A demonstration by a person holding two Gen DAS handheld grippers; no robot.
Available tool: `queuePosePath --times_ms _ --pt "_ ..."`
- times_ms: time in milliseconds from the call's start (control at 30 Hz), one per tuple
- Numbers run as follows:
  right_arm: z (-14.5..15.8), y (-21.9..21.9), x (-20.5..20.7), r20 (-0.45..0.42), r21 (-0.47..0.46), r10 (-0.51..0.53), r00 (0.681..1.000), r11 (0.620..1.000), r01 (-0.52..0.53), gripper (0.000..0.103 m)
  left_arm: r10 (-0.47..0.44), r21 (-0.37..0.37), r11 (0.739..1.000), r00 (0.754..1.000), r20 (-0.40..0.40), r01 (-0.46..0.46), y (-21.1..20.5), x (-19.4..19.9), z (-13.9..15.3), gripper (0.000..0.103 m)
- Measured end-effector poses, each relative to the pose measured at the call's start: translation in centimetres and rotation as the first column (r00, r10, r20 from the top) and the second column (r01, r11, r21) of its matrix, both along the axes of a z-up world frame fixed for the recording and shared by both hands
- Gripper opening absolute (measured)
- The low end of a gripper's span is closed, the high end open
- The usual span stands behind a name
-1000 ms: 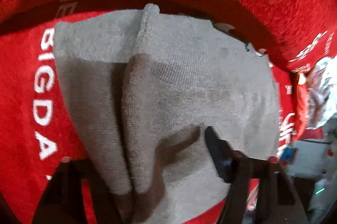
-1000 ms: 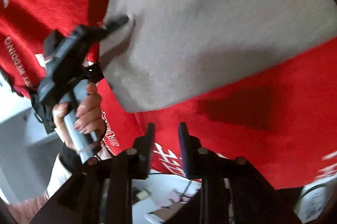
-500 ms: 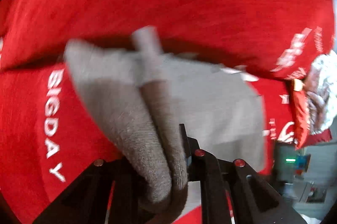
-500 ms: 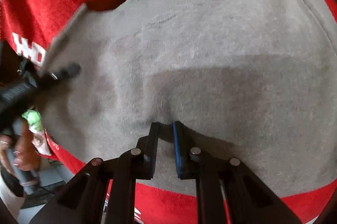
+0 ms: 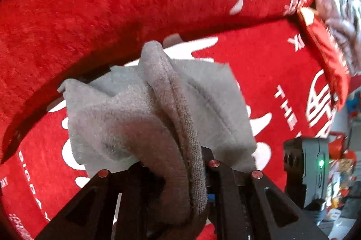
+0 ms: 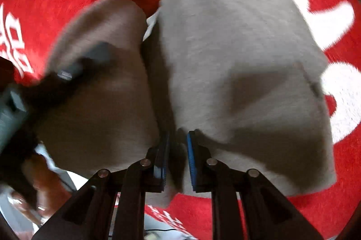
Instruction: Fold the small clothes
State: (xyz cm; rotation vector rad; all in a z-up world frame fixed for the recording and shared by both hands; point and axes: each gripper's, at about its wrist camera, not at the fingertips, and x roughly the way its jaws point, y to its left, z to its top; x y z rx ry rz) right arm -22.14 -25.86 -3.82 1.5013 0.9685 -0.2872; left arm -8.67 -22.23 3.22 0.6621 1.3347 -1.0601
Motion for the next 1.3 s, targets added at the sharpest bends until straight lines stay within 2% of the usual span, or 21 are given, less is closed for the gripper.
queuePosePath --times_ms 67,133,200,267,333,433,533,633,700,767,800,867,900,933,967,1000,1033,1133,1233,1300 --pt "-1.0 -0.2 -0.4 0.02 0.039 -0.022 1.0 0.999 0.021 0.018 -0.042 0.01 0.999 0.998 0.046 0.041 0.0 -0.8 0.3 0.017" --pt "-1.6 -0.3 -0.6 0.044 0.065 -0.043 0.998 0.997 0.04 0.018 -0.082 0.027 0.996 0.993 0.085 0.08 -0.2 -1.4 0.9 0.029" --pt "-2.0 -0.9 -1.6 0.054 0.074 -0.048 0.997 0.996 0.044 0.018 -0.116 0.003 0.993 0.985 0.128 0.117 0.3 -1.9 2.4 0.071" --pt "-2.2 -1.1 -1.6 0.055 0.077 -0.045 0.997 0.996 0.041 0.018 -0.161 -0.036 0.984 0.964 0.212 0.172 0.2 -3.0 4.3 0.087" --pt "-2.2 -1.6 -1.9 0.056 0.074 -0.04 0.998 0.997 0.036 0.018 -0.177 -0.053 0.979 0.948 0.266 0.198 0.1 -3.7 5.6 0.087" --pt "-1.9 -1.9 -1.9 0.065 0.067 -0.06 0.996 0.996 0.056 0.018 -0.13 -0.121 0.979 0.962 0.24 0.163 0.4 -2.8 7.6 0.087" --pt "-1.8 -3.0 -3.0 0.103 0.083 -0.12 0.987 0.99 0.111 0.018 -0.017 -0.182 0.982 0.976 0.219 0.058 2.5 -0.3 9.1 0.087" --pt "-2.5 -4.3 -4.1 0.154 0.124 -0.194 0.969 0.977 0.175 0.019 0.152 -0.207 0.973 0.957 0.248 -0.101 6.0 3.5 10.0 0.087" --pt "-2.8 -4.5 -4.8 0.182 0.155 -0.243 0.953 0.964 0.217 0.027 0.282 -0.192 0.953 0.92 0.271 -0.235 8.7 6.3 9.7 0.087" --pt "-3.1 -5.2 -5.6 0.209 0.192 -0.29 0.934 0.949 0.251 0.055 0.373 -0.146 0.927 0.889 0.264 -0.345 10.9 8.7 8.3 0.087" --pt "-3.3 -5.4 -5.8 0.229 0.219 -0.314 0.921 0.939 0.265 0.059 0.401 -0.118 0.916 0.88 0.254 -0.383 11.7 9.7 7.5 0.087" --pt "-3.3 -5.3 -6.8 0.251 0.257 -0.347 0.903 0.924 0.284 0.06 0.445 -0.049 0.894 0.872 0.204 -0.445 13.1 11.3 5.1 0.087" --pt "-2.0 -5.3 -6.2 0.26 0.268 -0.357 0.897 0.919 0.288 0.06 0.455 -0.021 0.888 0.872 0.181 -0.459 13.3 11.8 4.0 0.087" --pt "-2.3 -5.5 -5.8 0.27 0.277 -0.36 0.893 0.917 0.285 0.062 0.457 0.011 0.886 0.877 0.146 -0.463 13.3 12.1 2.6 0.087" --pt "-2.1 -6.1 -6.3 0.278 0.28 -0.35 0.894 0.92 0.273 0.063 0.449 0.029 0.889 0.884 0.13 -0.456 13.0 11.9 1.8 0.087" --pt "-1.1 -5.9 -4.0 0.281 0.276 -0.339 0.898 0.925 0.263 0.063 0.441 0.039 0.893 0.889 0.124 -0.449 12.7 11.8 1.0 0.087" --pt "-0.7 -6.3 -3.4 0.286 0.27 -0.323 0.902 0.931 0.247 0.064 0.429 0.045 0.899 0.895 0.12 -0.436 12.0 11.5 0.4 0.087" --pt "0.1 -6.8 -2.2 0.28 0.226 -0.244 0.928 0.957 0.183 0.064 0.411 0.011 0.91 0.907 0.095 -0.414 8.9 11.0 -0.1 0.087" --pt "0.6 -7.3 -1.3 0.255 0.157 -0.147 0.956 0.982 0.109 0.064 0.385 -0.066 0.922 0.923 0.02 -0.383 5.2 10.8 0.7 0.087" --pt "1.1 -7.5 -0.8 0.237 0.112 -0.088 0.968 0.992 0.063 0.064 0.348 -0.117 0.932 0.937 0.016 -0.344 3.5 10.3 2.0 0.087"
